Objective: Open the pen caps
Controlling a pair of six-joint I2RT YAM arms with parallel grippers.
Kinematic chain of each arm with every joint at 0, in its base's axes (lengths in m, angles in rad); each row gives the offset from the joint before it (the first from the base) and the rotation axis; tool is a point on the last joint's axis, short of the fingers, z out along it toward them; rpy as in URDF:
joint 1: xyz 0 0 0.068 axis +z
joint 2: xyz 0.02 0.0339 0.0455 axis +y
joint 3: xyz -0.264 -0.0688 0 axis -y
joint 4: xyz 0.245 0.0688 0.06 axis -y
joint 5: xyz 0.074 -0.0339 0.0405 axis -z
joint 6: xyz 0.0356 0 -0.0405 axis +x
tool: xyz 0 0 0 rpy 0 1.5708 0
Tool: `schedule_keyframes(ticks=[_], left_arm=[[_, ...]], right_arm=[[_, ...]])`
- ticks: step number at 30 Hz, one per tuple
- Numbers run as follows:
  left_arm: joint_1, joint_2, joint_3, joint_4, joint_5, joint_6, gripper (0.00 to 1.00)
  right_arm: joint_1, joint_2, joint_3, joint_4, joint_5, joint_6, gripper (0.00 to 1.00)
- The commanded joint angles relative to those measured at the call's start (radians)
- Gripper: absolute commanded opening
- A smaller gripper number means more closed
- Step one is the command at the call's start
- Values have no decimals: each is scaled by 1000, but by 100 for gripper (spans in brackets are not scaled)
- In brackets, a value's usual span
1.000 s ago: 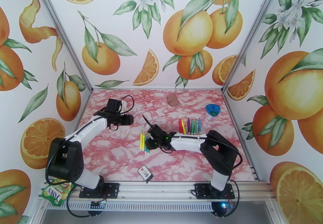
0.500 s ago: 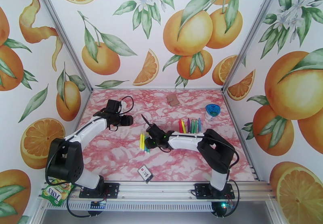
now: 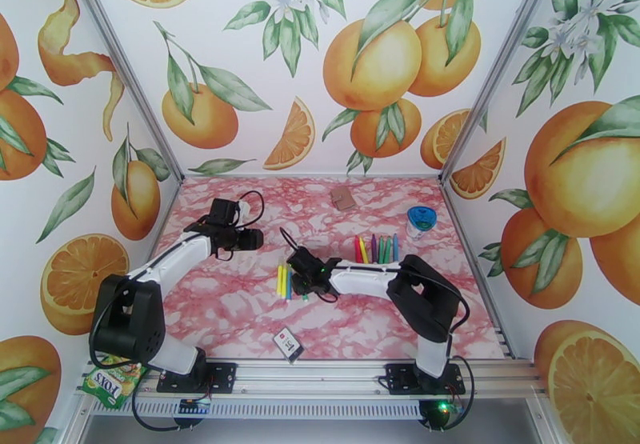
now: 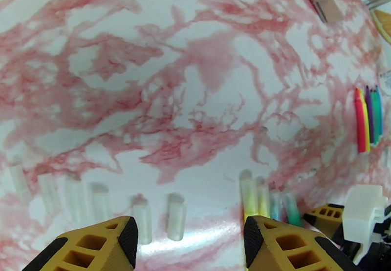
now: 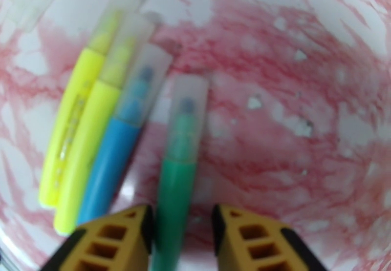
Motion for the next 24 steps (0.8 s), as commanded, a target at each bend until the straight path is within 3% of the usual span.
schedule_keyframes(ticks=[1,12,24], left_arm=[[10,-31,-6,30,21,-6,61],[12,-47,-11,20,20,-7,62],[12,-61,-6,21,88,-3,62]], right_arm=[[2,37,18,-80,69,21,37],[2,99,50,-124,140,23,30],[-6,5,-12,-30,132,6,22]])
